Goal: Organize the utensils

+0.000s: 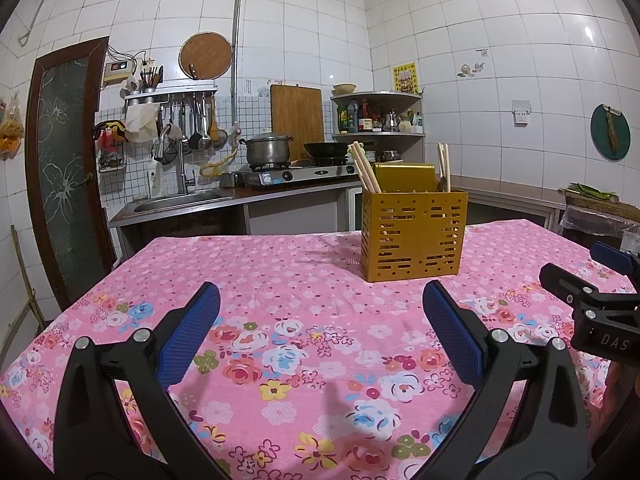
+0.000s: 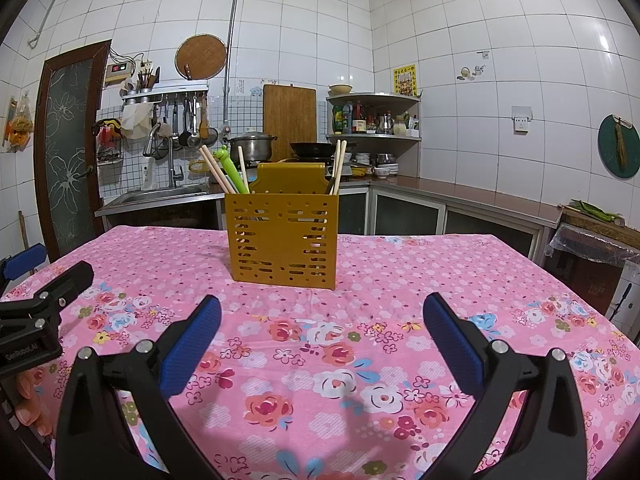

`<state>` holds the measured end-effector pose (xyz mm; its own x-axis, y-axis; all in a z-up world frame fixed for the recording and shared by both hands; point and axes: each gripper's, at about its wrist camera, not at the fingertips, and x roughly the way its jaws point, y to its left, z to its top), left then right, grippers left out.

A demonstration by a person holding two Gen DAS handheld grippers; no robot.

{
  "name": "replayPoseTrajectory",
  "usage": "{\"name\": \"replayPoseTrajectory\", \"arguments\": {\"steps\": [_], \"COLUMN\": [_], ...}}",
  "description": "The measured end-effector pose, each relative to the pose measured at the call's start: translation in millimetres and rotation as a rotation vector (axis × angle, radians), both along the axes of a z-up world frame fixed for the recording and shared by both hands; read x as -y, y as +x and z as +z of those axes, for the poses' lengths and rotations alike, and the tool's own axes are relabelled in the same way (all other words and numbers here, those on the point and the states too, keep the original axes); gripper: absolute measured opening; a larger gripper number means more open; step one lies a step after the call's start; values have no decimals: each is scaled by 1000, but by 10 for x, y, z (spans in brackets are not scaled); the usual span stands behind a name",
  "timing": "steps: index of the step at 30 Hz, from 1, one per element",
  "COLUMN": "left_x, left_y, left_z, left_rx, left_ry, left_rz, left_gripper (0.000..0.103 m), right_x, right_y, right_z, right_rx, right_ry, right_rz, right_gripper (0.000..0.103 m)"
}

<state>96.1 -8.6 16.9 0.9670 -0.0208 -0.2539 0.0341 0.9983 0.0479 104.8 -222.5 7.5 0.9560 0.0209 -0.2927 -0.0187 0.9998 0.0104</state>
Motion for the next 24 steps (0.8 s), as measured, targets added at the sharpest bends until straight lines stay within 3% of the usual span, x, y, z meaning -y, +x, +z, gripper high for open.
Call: {"name": "replayPoseTrajectory", "arguments": {"steps": [24], "left_x": [3], "left_y": [-4], "left_z": [10], "left_rx": [4], "left_ry": [0], "left_rz": [0], "left_gripper": [98], "right_x": [-8], "right_y": [2], "right_z": [-5], "right_rx": [1], "right_ry": [-1], "right_rz": [0], "right_gripper": [99]}}
